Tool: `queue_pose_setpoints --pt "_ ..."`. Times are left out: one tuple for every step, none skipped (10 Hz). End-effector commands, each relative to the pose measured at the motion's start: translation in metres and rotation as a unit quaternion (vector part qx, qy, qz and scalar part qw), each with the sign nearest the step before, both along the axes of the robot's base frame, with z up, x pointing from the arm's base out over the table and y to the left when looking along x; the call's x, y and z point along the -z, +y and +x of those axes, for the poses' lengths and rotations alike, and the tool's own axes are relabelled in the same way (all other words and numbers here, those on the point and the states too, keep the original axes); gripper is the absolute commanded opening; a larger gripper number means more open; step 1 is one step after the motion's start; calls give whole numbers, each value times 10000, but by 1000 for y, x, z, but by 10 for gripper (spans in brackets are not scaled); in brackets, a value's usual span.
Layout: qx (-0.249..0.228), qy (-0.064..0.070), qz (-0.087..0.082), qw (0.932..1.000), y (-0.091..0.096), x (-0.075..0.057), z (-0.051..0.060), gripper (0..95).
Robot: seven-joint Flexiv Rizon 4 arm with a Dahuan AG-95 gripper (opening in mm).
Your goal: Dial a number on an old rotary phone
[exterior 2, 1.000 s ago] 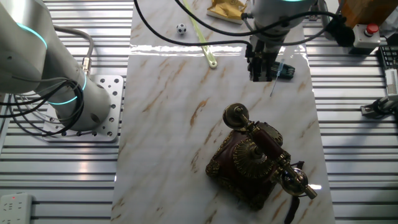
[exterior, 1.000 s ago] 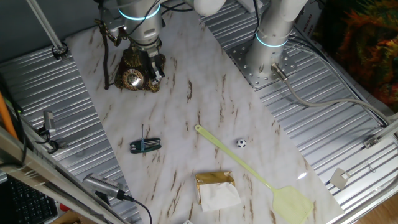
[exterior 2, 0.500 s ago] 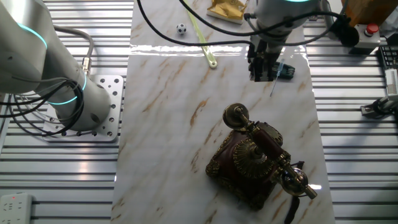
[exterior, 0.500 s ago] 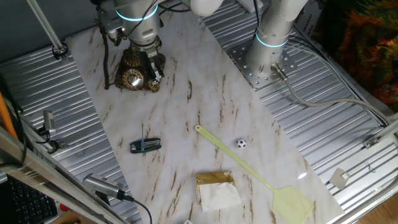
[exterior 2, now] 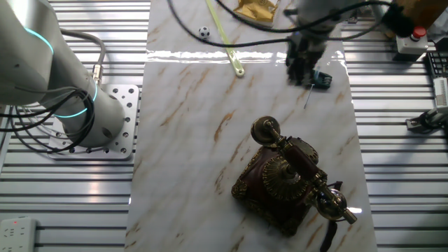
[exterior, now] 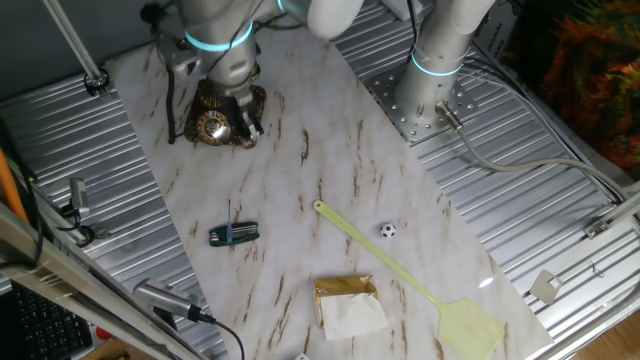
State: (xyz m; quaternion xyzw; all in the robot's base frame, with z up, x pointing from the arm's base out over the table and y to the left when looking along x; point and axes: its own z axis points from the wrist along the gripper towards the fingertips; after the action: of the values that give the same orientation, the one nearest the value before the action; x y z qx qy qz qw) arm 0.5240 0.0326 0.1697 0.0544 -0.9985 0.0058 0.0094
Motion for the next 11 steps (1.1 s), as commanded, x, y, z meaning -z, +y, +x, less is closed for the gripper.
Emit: queue_pose_setpoints --pt "-265 266 -4 9993 30 2 46 0" --pt "-463 275 -128 9985 43 -4 62 0" --pt "-803 215 -325 9960 63 -8 74 0" --pt "-1103 221 -343 9931 75 -8 80 0" --pt "-1289 226 -366 9907 82 -7 86 0" --pt "-1609 235 -425 9858 88 -5 92 0" --pt "-1927 234 -458 9799 90 1 96 0" --pt "-2161 247 -465 9749 90 9 99 0" --pt "-2324 260 -481 9711 89 20 101 0" --pt "-2428 264 -518 9683 89 31 103 0" --pt "-2506 273 -612 9658 89 39 104 0"
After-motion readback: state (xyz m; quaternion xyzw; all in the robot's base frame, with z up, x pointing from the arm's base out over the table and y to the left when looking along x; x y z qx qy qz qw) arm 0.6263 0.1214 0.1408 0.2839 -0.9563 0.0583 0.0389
